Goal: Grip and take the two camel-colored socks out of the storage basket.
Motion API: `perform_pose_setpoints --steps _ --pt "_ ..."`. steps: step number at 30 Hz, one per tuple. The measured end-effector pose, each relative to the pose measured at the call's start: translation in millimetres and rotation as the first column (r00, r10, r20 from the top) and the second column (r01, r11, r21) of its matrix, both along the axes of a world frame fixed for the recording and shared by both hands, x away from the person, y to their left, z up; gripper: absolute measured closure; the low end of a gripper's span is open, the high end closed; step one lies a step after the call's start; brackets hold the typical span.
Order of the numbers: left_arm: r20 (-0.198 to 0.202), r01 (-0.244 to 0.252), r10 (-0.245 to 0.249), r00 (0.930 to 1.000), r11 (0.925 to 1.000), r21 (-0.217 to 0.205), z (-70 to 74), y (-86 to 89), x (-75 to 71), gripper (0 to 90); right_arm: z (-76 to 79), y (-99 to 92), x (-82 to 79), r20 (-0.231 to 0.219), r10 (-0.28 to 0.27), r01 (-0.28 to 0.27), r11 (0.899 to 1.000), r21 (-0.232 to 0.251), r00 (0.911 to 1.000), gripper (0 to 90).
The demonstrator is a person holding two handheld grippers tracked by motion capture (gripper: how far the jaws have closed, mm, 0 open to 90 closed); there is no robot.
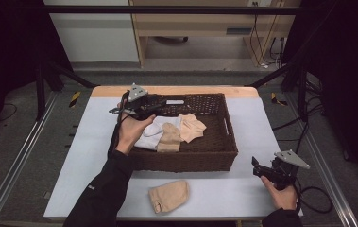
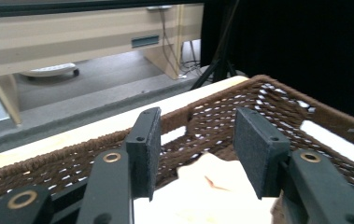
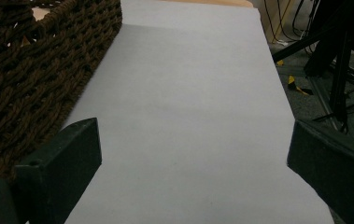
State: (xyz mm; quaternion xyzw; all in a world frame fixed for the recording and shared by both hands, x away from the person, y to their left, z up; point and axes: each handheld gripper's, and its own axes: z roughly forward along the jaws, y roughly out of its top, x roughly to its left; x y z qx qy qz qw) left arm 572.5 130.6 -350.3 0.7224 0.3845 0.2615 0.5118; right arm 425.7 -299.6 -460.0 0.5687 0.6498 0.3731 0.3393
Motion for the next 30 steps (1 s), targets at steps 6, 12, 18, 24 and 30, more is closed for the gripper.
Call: perform_pose_setpoints --steps 6,12,18,24,30 --pt "-0.047 -0.007 0.010 0.9988 0.9971 0.075 -23.7 -8.8 17.9 52.8 -0.4 -0.6 -0.6 -0.003 -0.001 0.001 1.000 -0.001 1.0000 3.4" --pt "-0.085 -0.001 0.012 0.9963 0.9907 0.136 -46.5 -20.1 29.8 53.9 -0.7 0.8 -0.2 -0.003 0.006 -0.006 1.000 -0.006 1.0000 3.5" --pt "-0.148 0.031 -0.002 0.9890 0.9805 0.194 -66.1 -26.4 38.0 54.5 -1.1 1.0 0.1 -0.004 0.007 -0.007 1.000 -0.008 1.0000 3.6" --pt "-0.209 0.062 -0.009 0.9779 0.9670 0.247 -76.3 -28.4 39.3 54.5 -0.8 0.9 -0.1 -0.004 0.008 -0.008 1.000 -0.007 1.0000 3.6" --pt "-0.259 0.085 -0.003 0.9658 0.9479 0.307 -86.4 -30.9 40.7 51.1 -1.0 1.3 0.1 -0.004 0.007 -0.008 1.000 -0.007 1.0000 3.7"
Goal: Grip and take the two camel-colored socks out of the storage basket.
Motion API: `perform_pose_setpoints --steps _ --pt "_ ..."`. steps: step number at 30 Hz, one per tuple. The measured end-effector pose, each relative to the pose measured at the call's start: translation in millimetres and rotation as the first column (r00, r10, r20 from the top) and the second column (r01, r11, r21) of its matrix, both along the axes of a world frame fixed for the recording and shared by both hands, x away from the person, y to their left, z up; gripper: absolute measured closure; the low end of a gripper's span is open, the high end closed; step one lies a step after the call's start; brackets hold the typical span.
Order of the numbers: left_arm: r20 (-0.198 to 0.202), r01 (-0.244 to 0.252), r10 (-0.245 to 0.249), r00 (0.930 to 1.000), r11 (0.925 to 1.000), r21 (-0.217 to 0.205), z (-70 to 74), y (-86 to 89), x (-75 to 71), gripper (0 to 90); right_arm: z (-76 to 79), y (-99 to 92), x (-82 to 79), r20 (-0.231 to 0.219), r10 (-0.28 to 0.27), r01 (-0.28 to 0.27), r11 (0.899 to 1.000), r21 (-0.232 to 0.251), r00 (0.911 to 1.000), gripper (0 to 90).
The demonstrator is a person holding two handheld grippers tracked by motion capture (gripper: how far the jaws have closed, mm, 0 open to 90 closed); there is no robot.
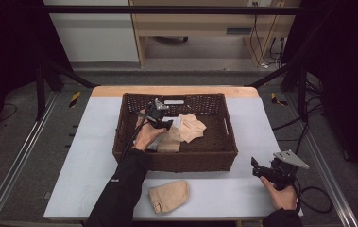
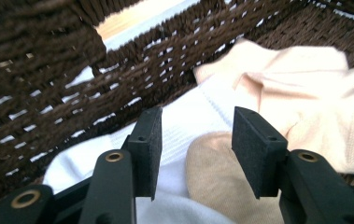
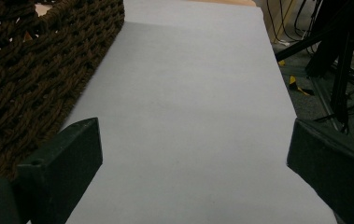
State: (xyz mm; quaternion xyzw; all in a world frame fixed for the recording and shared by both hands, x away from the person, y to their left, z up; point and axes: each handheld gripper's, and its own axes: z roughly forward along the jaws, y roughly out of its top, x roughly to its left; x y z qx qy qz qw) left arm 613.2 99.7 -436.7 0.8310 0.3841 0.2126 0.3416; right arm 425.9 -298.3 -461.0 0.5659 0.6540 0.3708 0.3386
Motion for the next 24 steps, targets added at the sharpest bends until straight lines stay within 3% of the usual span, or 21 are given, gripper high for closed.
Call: perform_pose_setpoints --steps 6,9,12,18,24 --pt "-0.032 0.011 -0.010 0.9994 0.9996 0.026 -4.5 -0.4 -0.2 47.9 -0.2 0.1 0.1 -0.001 0.002 -0.002 1.000 -0.003 1.0000 3.8" --pt "-0.057 0.026 -0.024 0.9981 0.9992 0.032 -6.3 -1.8 -1.3 50.8 -0.3 0.2 0.0 -0.001 0.002 -0.002 1.000 -0.002 1.0000 3.8" --pt "-0.089 0.042 -0.037 0.9954 0.9980 0.048 -6.9 -2.5 -2.9 60.6 -0.3 -0.1 0.1 -0.001 0.002 -0.002 1.000 -0.001 1.0000 3.8" --pt "-0.103 0.027 -0.017 0.9945 0.9949 0.097 -2.2 -3.5 -6.5 82.5 0.7 -0.5 -0.9 0.004 -0.003 0.003 1.000 0.004 1.0000 3.8" --pt "-0.112 0.006 0.000 0.9937 0.9987 0.051 5.3 -0.6 -9.5 88.2 0.6 -0.9 -0.5 0.001 -0.003 0.003 1.000 0.004 1.0000 3.8"
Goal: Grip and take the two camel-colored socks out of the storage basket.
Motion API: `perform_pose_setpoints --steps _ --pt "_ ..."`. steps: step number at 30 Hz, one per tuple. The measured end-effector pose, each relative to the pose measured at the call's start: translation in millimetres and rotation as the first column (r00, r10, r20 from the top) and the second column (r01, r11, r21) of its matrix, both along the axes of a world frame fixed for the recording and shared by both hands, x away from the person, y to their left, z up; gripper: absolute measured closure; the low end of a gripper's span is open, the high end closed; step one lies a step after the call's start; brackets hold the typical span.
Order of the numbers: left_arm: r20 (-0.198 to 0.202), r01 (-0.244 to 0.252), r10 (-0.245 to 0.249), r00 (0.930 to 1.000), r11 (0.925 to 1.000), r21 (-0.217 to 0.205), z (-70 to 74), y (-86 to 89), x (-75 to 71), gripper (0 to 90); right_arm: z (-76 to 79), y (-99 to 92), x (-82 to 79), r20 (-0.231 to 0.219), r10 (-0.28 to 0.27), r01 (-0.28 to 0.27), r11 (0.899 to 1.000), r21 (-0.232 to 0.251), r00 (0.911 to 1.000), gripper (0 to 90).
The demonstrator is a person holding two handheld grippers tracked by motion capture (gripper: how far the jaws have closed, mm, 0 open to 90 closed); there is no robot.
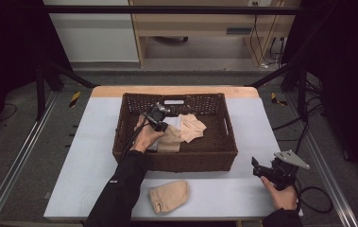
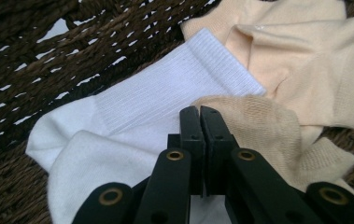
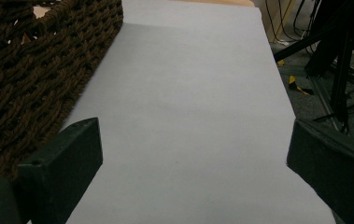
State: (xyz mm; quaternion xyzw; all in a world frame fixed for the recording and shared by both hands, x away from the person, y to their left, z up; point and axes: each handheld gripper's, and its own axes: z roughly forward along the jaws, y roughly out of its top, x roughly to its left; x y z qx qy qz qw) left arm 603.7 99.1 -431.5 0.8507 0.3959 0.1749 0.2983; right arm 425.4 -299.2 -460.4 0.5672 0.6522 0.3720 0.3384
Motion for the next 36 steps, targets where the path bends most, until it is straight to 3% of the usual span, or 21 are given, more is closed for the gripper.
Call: perform_pose_setpoints --steps 3,8,12,16,21,23,24,25,28,36 --pt "0.004 -0.008 0.008 1.0000 0.9996 -0.028 2.7 0.9 -0.2 88.5 0.5 0.0 -0.6 0.005 -0.003 0.003 1.000 0.001 1.0000 3.8" --pt "0.089 0.004 0.007 0.9960 0.9924 -0.123 16.3 2.8 -6.4 88.6 0.7 -1.0 -0.5 0.006 -0.007 0.007 1.000 0.003 1.0000 3.8" --pt "0.147 0.024 0.007 0.9890 0.9785 -0.205 30.0 8.8 -15.1 88.6 0.8 -0.6 -0.3 0.006 -0.007 0.007 1.000 0.003 1.0000 3.8" --pt "0.199 0.053 0.007 0.9799 0.9556 -0.290 48.7 18.2 -25.8 88.7 1.1 -1.4 -0.3 0.007 -0.010 0.010 1.000 0.002 0.9999 3.8" --pt "0.278 0.080 0.027 0.9603 0.9272 -0.366 74.3 30.8 -43.2 88.7 1.1 -1.7 -0.2 0.008 -0.012 0.012 1.000 0.001 0.9999 3.8" --pt "0.305 0.098 0.034 0.9519 0.9085 -0.406 85.5 36.7 -51.8 88.7 1.0 -1.5 -0.2 0.007 -0.011 0.011 1.000 0.000 0.9999 3.8" --pt "0.326 0.112 0.036 0.9446 0.8982 -0.425 93.7 40.9 -58.3 88.7 0.9 -1.1 -0.1 0.006 -0.012 0.012 1.000 -0.001 0.9999 3.8" --pt "0.326 0.112 0.036 0.9446 0.8982 -0.425 93.7 40.9 -58.3 88.7 0.9 -1.1 -0.1 0.006 -0.012 0.012 1.000 -0.001 0.9999 3.8" --pt "0.363 0.143 0.037 0.9311 0.8786 -0.456 107.9 47.0 -70.2 88.7 0.4 -1.5 0.3 0.003 -0.013 0.013 1.000 -0.004 0.9999 3.8" --pt "0.472 0.240 0.018 0.8816 0.8428 -0.482 145.9 57.7 -105.0 88.7 0.4 -1.7 0.1 0.004 -0.014 0.014 1.000 -0.007 0.9999 3.8"
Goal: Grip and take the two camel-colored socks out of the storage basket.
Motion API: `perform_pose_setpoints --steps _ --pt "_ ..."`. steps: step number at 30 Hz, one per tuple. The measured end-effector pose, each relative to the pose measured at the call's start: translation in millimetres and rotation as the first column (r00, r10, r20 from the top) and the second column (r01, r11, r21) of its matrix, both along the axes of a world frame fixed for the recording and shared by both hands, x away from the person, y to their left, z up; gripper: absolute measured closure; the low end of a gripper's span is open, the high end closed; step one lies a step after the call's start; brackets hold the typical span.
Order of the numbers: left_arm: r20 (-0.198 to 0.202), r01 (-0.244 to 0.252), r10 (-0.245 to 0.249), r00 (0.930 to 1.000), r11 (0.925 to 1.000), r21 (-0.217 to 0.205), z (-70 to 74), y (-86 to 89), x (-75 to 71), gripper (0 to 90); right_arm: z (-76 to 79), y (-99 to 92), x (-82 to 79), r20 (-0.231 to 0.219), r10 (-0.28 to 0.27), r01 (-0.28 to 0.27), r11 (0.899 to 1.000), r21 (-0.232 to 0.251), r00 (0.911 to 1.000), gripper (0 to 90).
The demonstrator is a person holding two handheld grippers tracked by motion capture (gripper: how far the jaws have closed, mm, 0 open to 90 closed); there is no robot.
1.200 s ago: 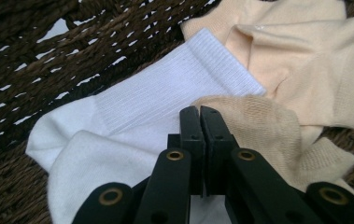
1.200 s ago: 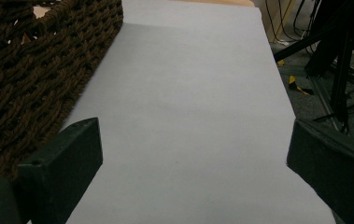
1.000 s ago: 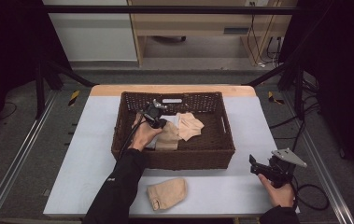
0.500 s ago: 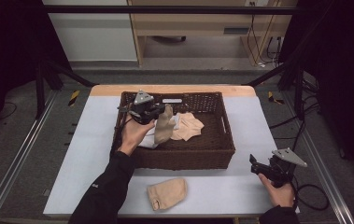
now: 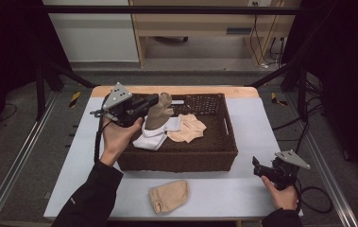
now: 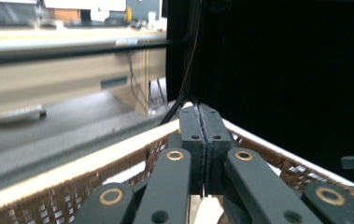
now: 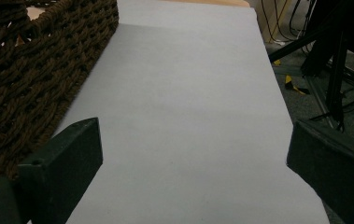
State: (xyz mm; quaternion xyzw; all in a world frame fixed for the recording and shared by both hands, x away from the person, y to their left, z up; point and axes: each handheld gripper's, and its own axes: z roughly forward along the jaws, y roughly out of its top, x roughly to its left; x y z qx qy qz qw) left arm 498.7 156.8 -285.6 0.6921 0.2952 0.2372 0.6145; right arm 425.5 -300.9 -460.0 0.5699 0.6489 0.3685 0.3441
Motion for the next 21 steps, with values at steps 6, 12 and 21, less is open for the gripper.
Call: perform_pose_setpoints --steps 6,12,21 --pt "0.061 0.035 -0.034 0.9975 0.9992 -0.018 20.7 9.1 -29.0 88.7 0.5 -0.2 -0.5 0.000 -0.003 0.003 1.000 0.007 1.0000 3.9" --pt "0.107 0.062 -0.060 0.9925 0.9978 -0.021 32.4 18.8 -61.1 88.6 0.6 -0.1 -0.7 -0.002 -0.003 0.003 1.000 0.006 1.0000 3.9" --pt "0.128 0.082 -0.080 0.9885 0.9966 -0.009 31.6 39.5 -103.4 88.6 1.0 0.3 -1.8 0.001 -0.007 0.007 1.000 0.004 1.0000 3.9"
